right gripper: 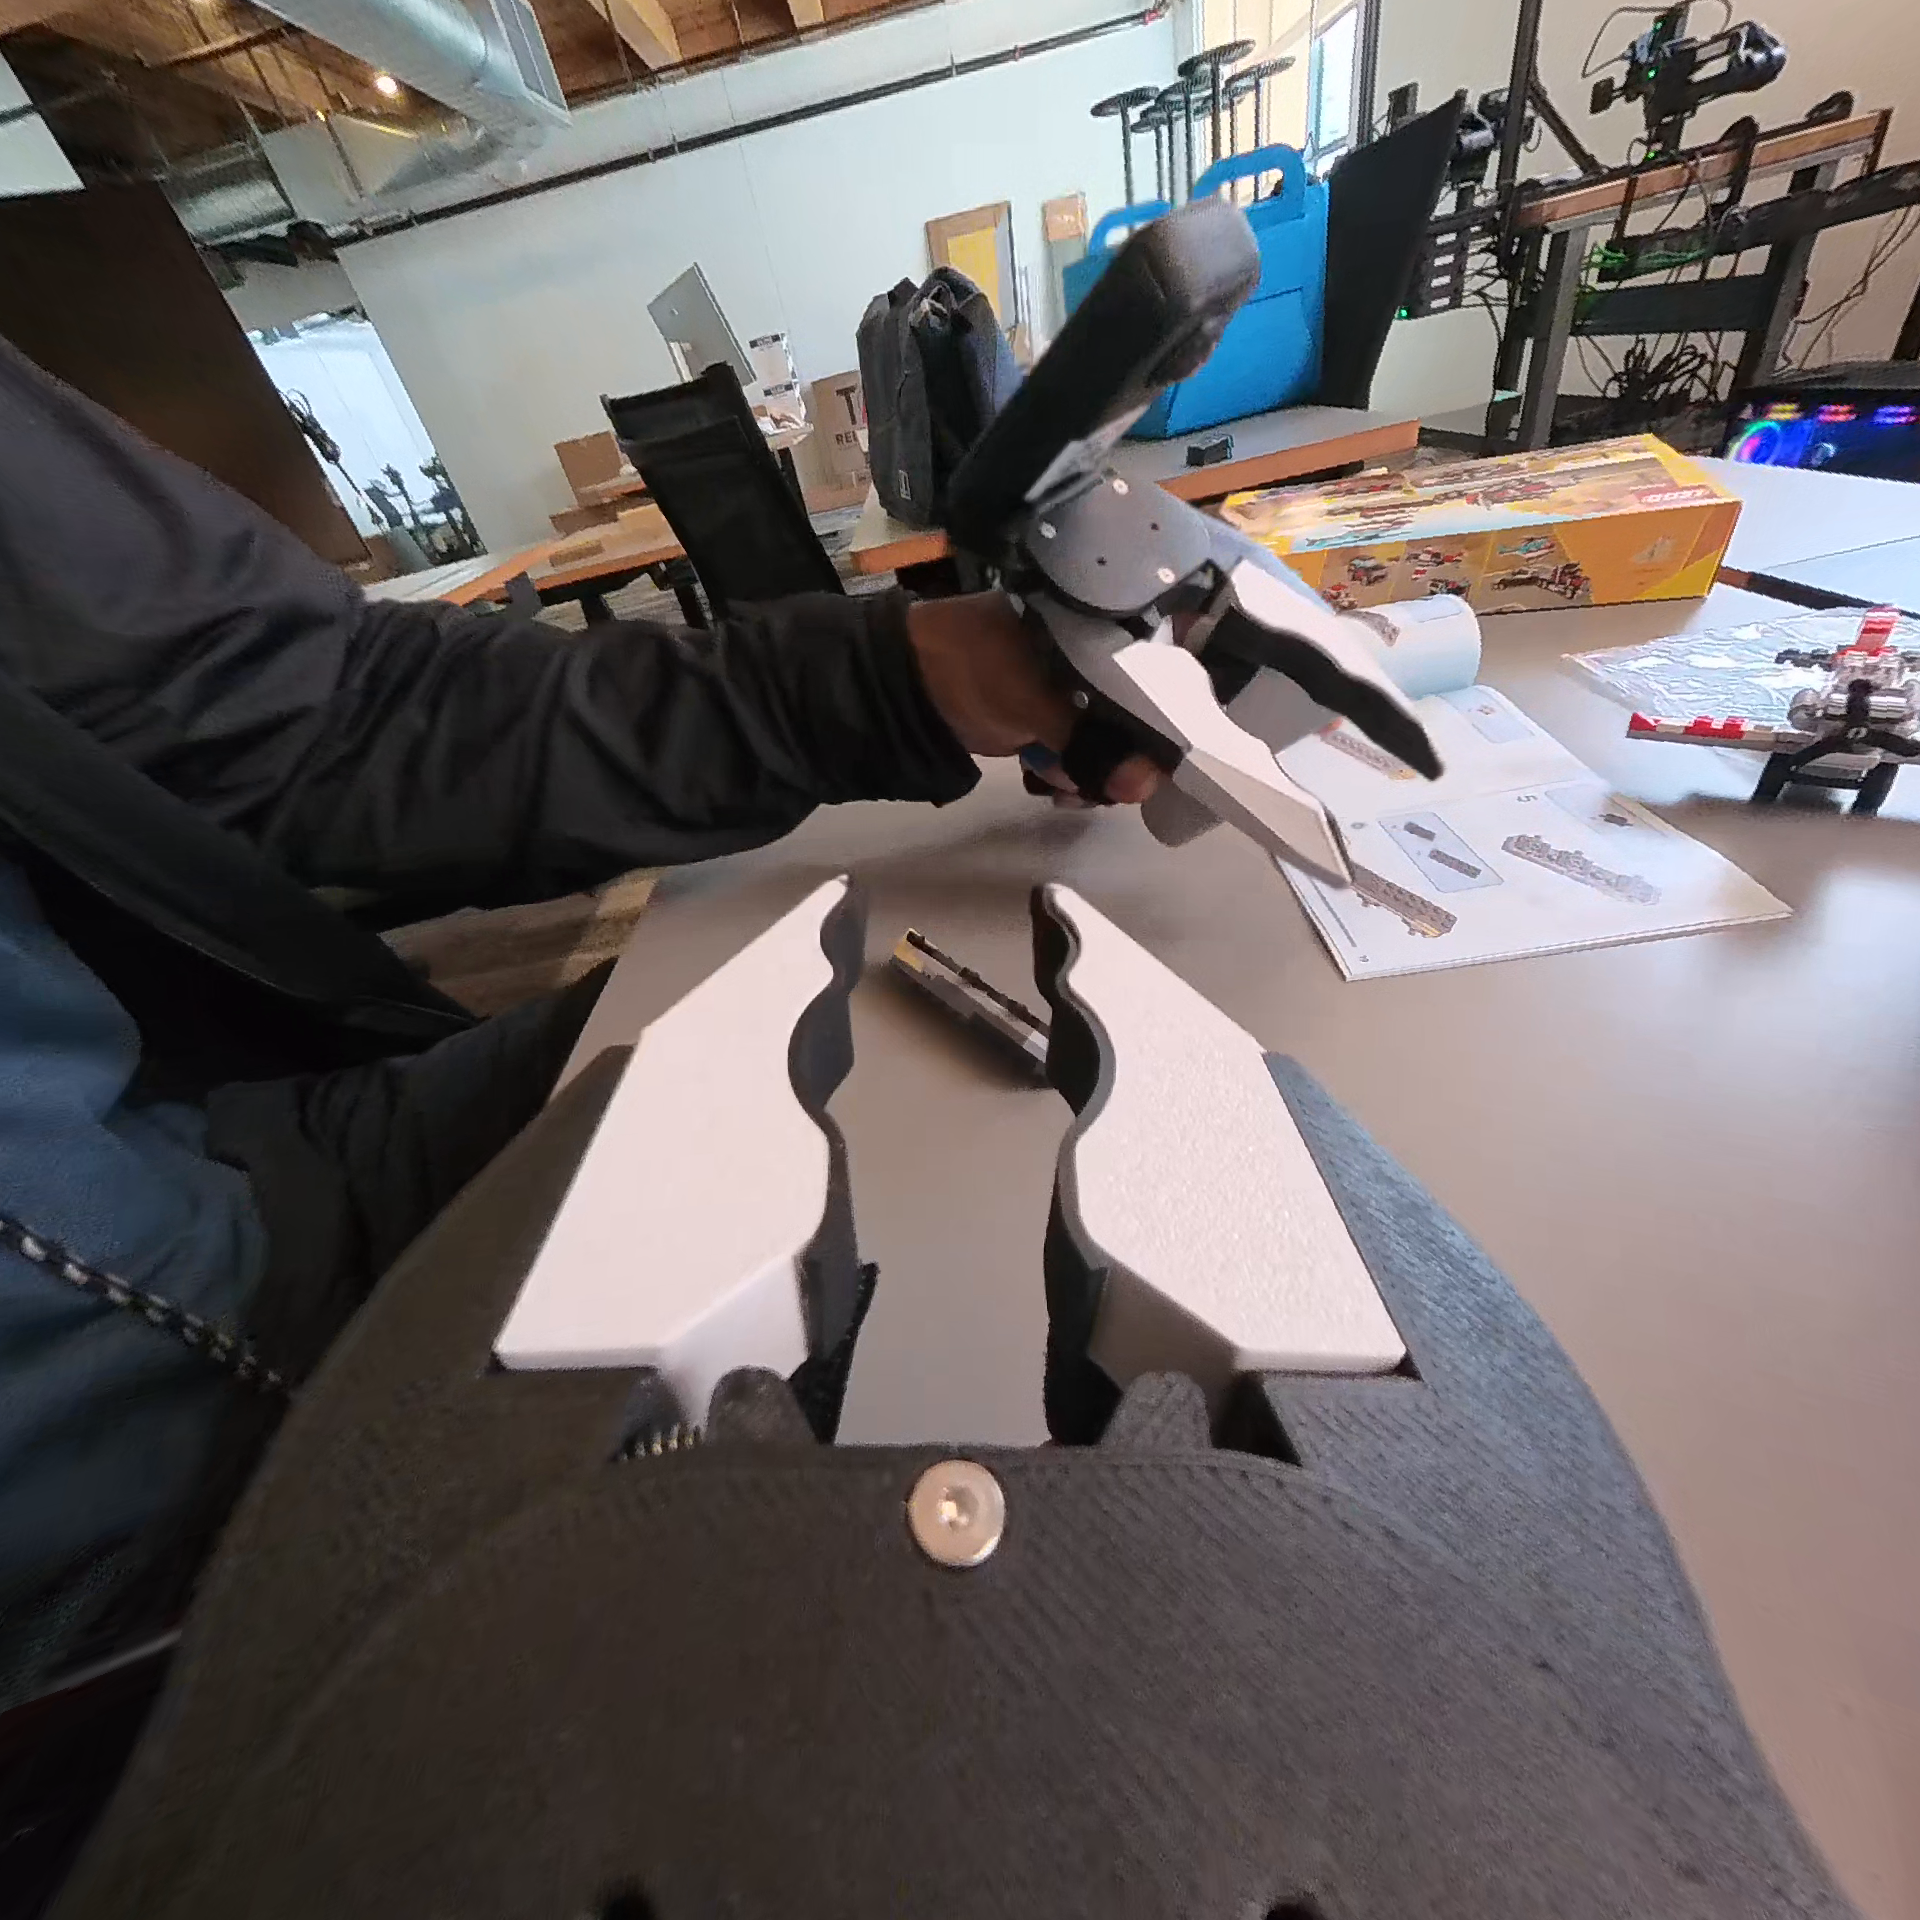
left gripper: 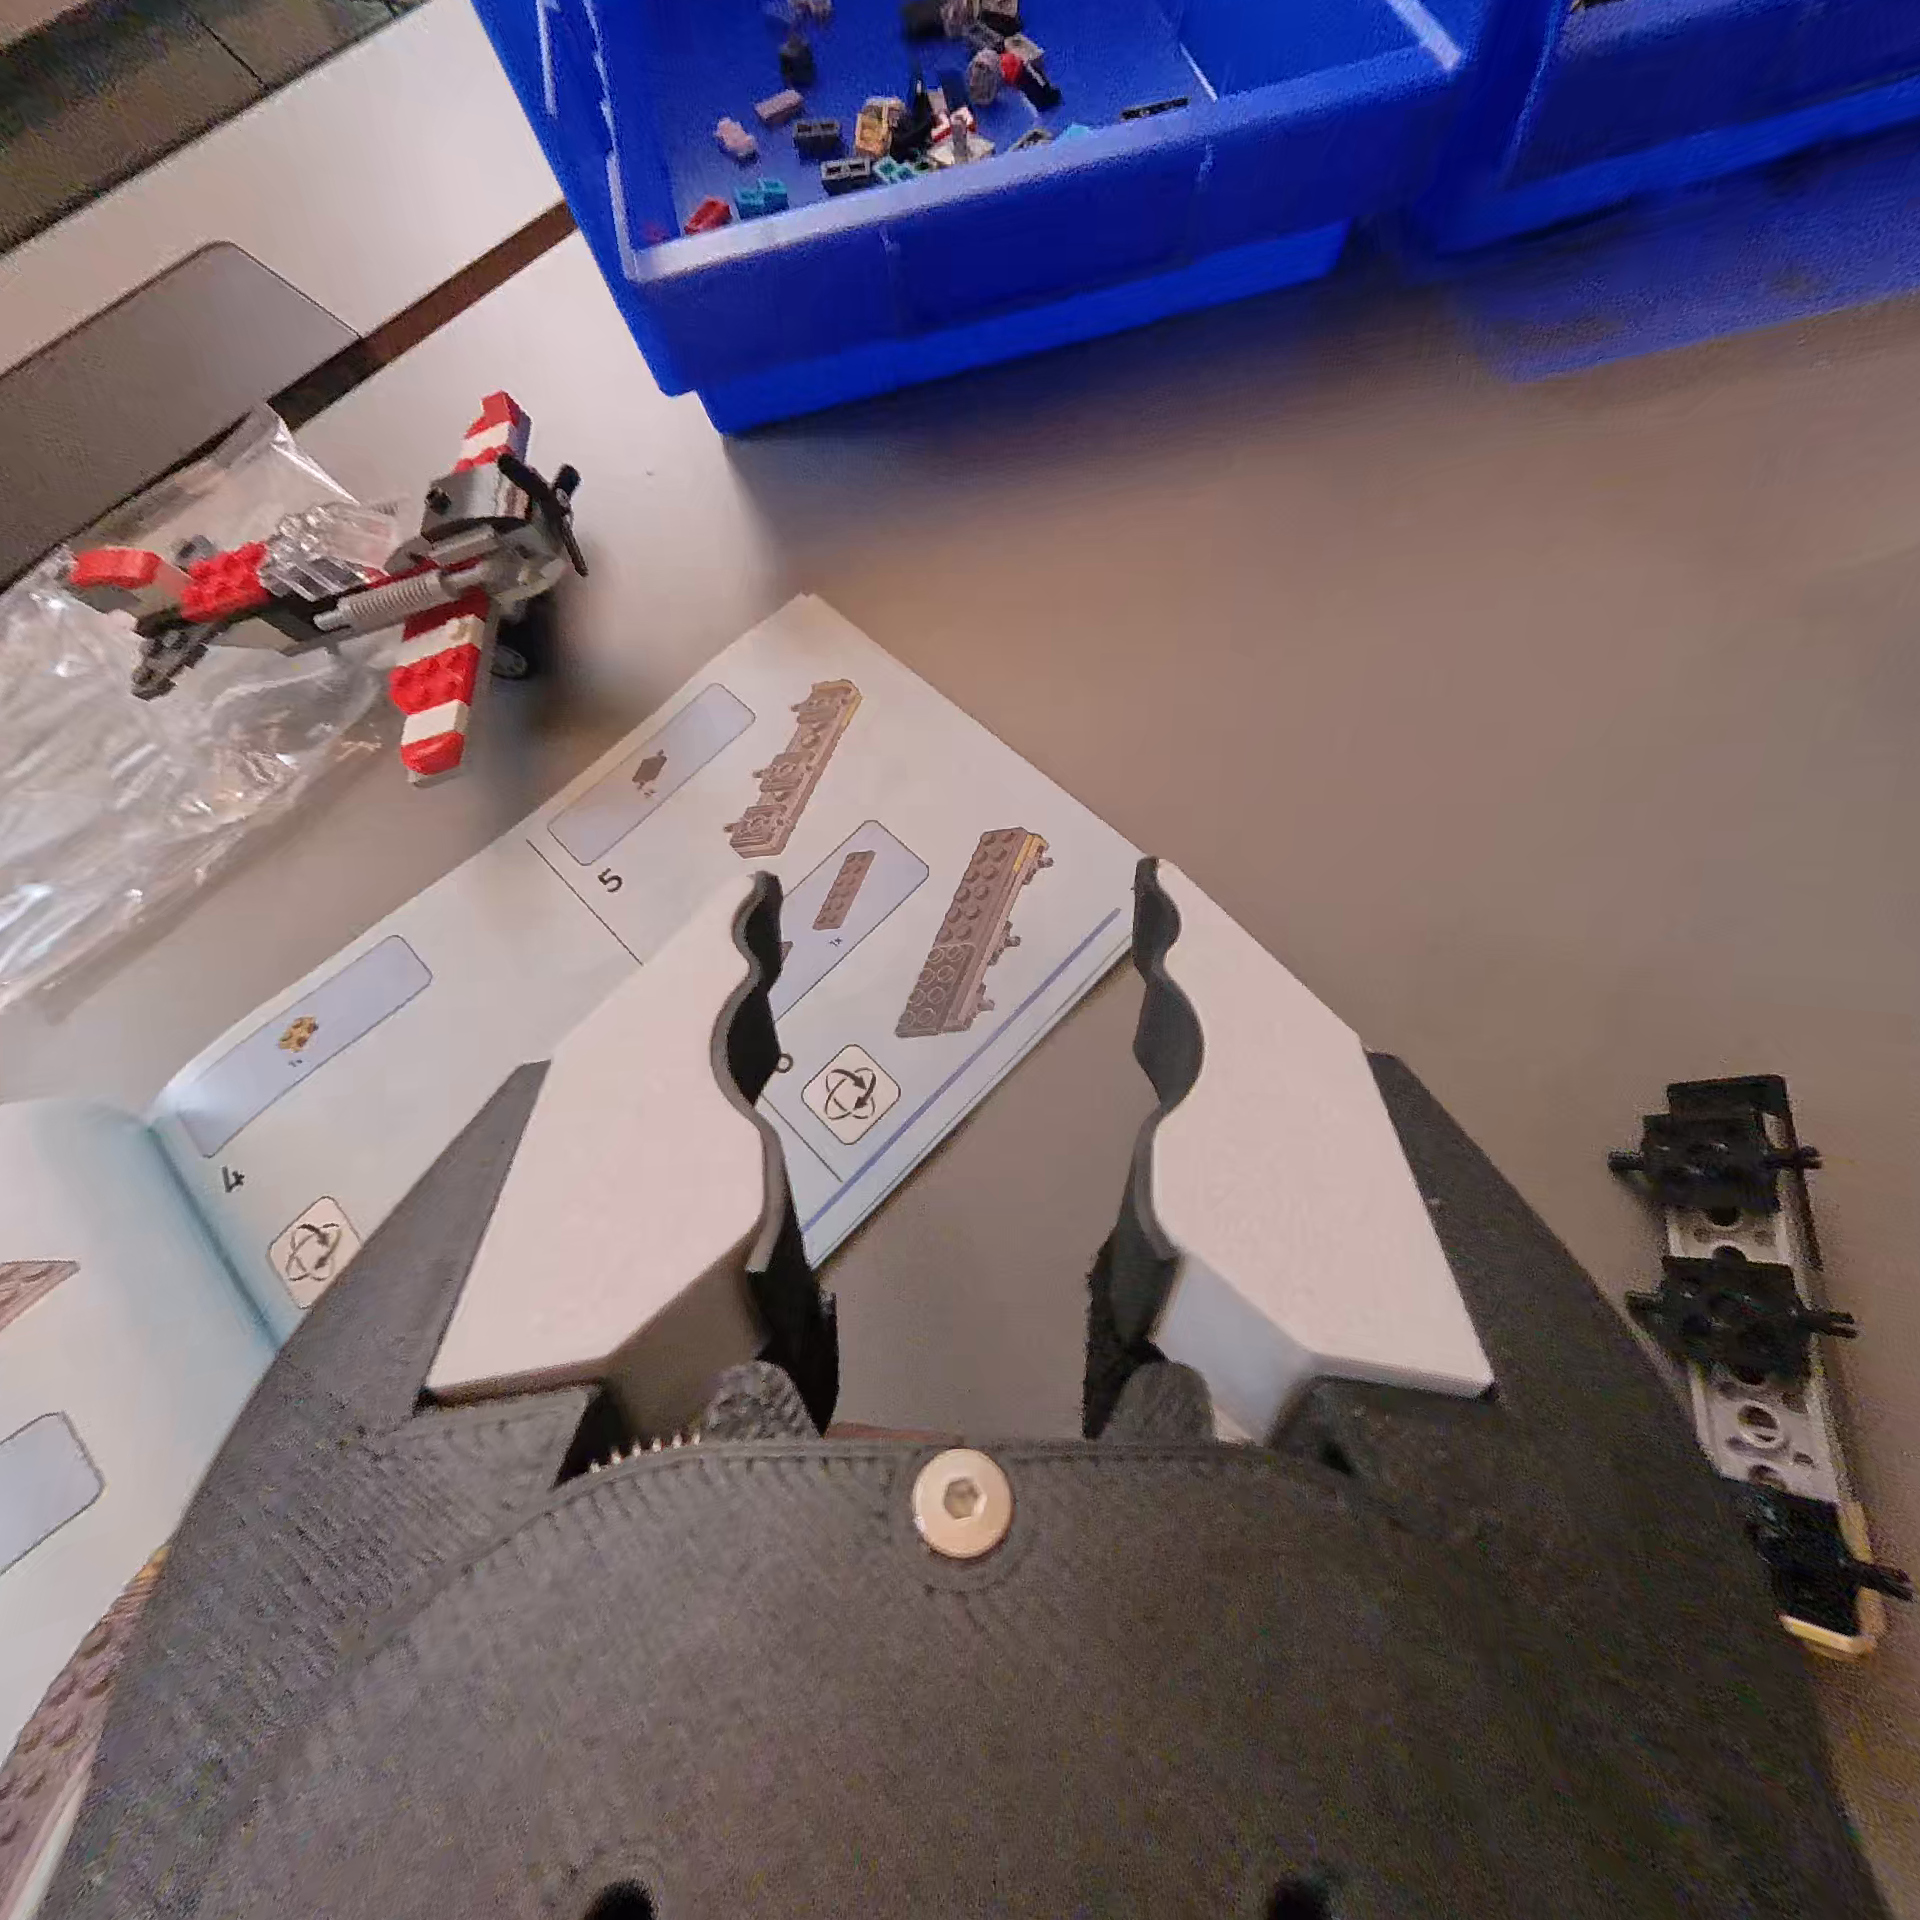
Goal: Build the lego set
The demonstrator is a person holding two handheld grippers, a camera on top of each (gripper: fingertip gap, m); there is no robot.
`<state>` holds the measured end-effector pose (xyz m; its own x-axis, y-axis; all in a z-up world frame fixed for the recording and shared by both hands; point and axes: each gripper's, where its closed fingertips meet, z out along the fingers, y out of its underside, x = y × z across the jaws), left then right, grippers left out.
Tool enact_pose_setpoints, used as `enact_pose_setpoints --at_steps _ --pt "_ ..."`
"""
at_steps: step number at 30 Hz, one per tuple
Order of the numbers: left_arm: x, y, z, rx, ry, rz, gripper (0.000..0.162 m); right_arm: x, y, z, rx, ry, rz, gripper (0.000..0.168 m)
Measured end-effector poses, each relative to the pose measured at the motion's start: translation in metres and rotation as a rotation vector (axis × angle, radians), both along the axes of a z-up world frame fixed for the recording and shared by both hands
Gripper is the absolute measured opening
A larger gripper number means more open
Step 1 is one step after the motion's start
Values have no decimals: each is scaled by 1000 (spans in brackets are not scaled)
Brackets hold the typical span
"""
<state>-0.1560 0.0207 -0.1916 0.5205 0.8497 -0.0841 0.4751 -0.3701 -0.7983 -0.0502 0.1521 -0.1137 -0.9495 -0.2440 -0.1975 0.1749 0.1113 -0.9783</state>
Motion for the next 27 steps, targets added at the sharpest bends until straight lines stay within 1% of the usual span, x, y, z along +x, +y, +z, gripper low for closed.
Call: enact_pose_setpoints --at_steps 5,7,10,12,19,24,27 --pt "7 -2 -22 -3 -117 7 74 -6 6 8 -53 -59 1 31" --pt "10 -1 -27 -16 -141 8 74 -8 8 10 -71 -73 0 31" --pt "11 1 -28 -9 -152 30 75 -8 9 11 -80 -70 0 29" --pt "12 4 -28 1 -160 37 80 -6 8 11 -78 -58 0 29" --pt "20 15 -28 0 -165 39 83 -3 10 10 -71 -44 1 29" --pt "26 27 -27 20 -200 -3 84 -4 10 11 -74 -48 0 29" --pt "23 24 -21 -43 -213 -45 81 -3 10 11 -75 -46 1 29"
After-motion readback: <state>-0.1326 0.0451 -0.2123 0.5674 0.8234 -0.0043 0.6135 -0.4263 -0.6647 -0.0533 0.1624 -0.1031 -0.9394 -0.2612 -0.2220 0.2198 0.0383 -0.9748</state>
